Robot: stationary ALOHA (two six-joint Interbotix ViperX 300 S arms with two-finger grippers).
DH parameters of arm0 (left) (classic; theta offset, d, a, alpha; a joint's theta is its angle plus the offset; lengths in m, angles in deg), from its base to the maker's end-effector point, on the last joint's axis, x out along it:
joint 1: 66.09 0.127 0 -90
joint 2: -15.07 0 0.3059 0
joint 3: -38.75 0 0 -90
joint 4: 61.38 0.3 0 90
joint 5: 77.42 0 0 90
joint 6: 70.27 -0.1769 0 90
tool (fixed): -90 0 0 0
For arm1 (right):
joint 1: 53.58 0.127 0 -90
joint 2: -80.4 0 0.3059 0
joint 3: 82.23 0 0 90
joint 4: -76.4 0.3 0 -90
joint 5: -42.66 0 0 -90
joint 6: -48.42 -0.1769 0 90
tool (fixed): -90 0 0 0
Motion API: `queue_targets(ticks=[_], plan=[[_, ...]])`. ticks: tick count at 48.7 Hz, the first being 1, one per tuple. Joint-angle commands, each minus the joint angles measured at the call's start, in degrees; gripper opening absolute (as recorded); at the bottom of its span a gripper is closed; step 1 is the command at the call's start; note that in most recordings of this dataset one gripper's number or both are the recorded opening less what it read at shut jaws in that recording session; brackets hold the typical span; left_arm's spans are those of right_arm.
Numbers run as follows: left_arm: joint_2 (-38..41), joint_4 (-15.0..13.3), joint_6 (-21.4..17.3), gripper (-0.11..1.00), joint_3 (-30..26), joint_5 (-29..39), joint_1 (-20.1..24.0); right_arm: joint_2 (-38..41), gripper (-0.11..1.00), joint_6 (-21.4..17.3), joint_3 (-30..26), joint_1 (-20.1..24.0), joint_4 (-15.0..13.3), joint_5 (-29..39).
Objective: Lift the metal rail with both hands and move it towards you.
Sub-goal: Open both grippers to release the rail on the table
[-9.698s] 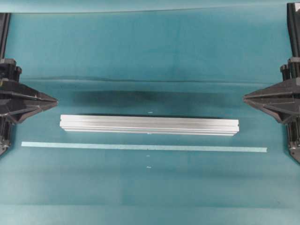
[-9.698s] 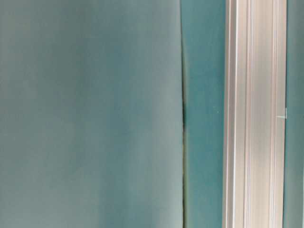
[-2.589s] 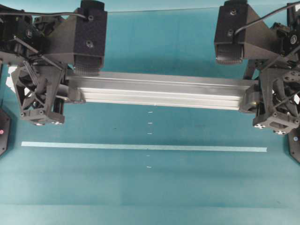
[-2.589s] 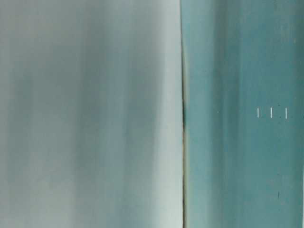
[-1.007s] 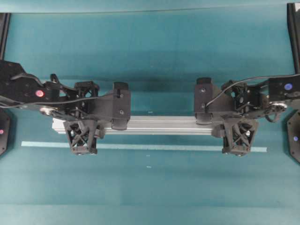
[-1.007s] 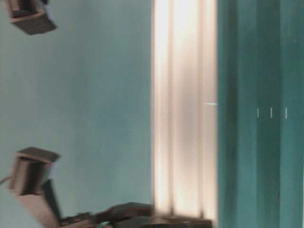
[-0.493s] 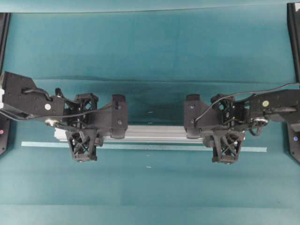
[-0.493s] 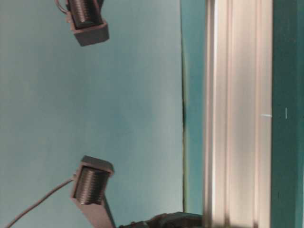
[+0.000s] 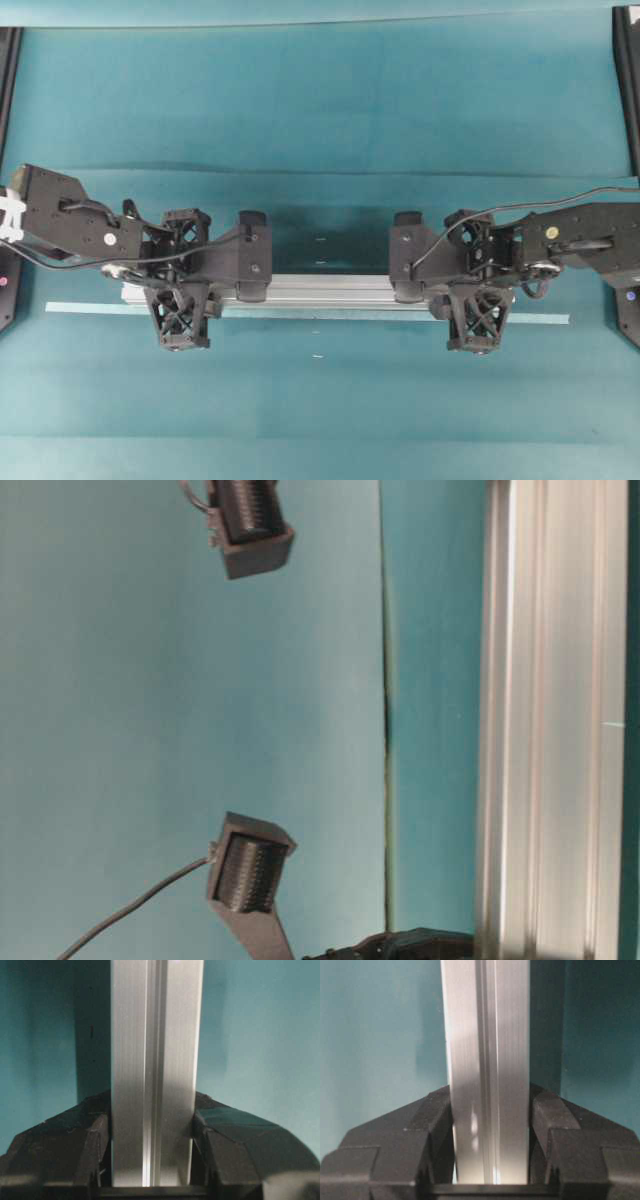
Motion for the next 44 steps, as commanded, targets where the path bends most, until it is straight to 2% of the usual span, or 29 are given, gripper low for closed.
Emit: queue_targets(ticks=[1, 23, 44], plan=[[-0.3, 0.1, 0.5, 0.30, -0.4, -1.0, 0.1, 0.6, 0.38, 0.1, -0.3, 0.4, 0.2, -1.1], [1.1, 0.0, 0.0, 0.30, -0.1, -1.7, 0.1, 1.9, 0.38, 0.0, -0.3, 0.4, 0.2, -2.3], [0.6, 0.0, -0.3, 0.30, 2.5, -6.4, 0.1, 2.7, 0.38, -0.8, -0.3, -0.2, 0.3, -2.6]])
